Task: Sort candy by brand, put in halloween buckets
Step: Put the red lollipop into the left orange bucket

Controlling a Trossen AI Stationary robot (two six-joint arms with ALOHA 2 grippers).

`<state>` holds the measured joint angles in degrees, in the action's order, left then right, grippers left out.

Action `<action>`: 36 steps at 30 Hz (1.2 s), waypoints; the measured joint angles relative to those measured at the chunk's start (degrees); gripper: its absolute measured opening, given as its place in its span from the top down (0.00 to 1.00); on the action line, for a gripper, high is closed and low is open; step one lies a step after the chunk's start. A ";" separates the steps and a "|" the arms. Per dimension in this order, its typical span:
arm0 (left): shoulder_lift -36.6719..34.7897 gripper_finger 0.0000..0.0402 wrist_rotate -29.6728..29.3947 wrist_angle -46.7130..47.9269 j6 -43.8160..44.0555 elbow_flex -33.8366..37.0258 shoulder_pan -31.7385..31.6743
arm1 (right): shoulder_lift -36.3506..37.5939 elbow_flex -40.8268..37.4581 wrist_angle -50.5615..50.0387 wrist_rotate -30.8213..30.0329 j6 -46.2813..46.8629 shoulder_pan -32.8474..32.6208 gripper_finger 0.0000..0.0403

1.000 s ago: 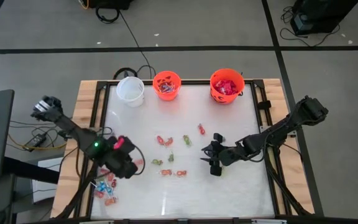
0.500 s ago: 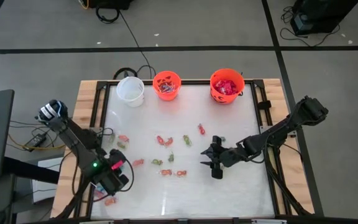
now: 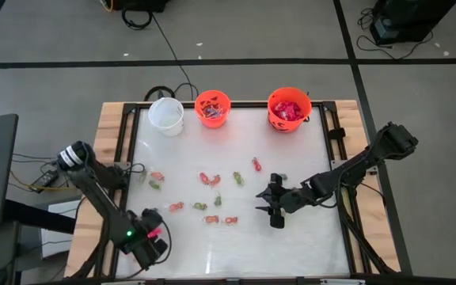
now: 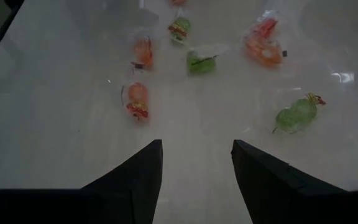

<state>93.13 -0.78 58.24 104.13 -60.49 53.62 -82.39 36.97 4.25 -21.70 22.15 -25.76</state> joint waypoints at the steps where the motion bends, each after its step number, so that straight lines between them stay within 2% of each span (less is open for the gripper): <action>1: 0.65 0.77 -0.24 -0.08 0.93 0.00 0.54 | 0.00 0.00 -0.01 0.14 -0.33 0.00 0.49; 10: 2.85 0.68 -1.03 2.62 9.08 0.07 3.76 | 0.00 0.00 0.19 -0.19 -1.09 0.00 0.49; 16: 2.88 0.64 -0.65 0.79 15.22 3.02 4.80 | 0.00 0.00 0.43 -0.13 -1.25 0.00 0.49; 24: 2.87 0.63 -1.50 -7.45 16.53 6.29 4.89 | 0.00 0.00 0.37 -0.31 -1.33 0.00 0.49; 30: 2.79 0.64 -3.34 -9.11 16.29 7.01 5.04 | 0.00 0.00 0.31 -0.30 -1.34 0.02 0.49; 36: 2.79 0.73 -3.43 -9.34 16.19 6.99 4.98 | 0.00 0.00 0.33 -0.95 -1.72 0.02 0.49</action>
<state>95.92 -4.21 48.90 120.32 -53.49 58.60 -82.39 36.97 4.58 -22.65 20.42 -25.74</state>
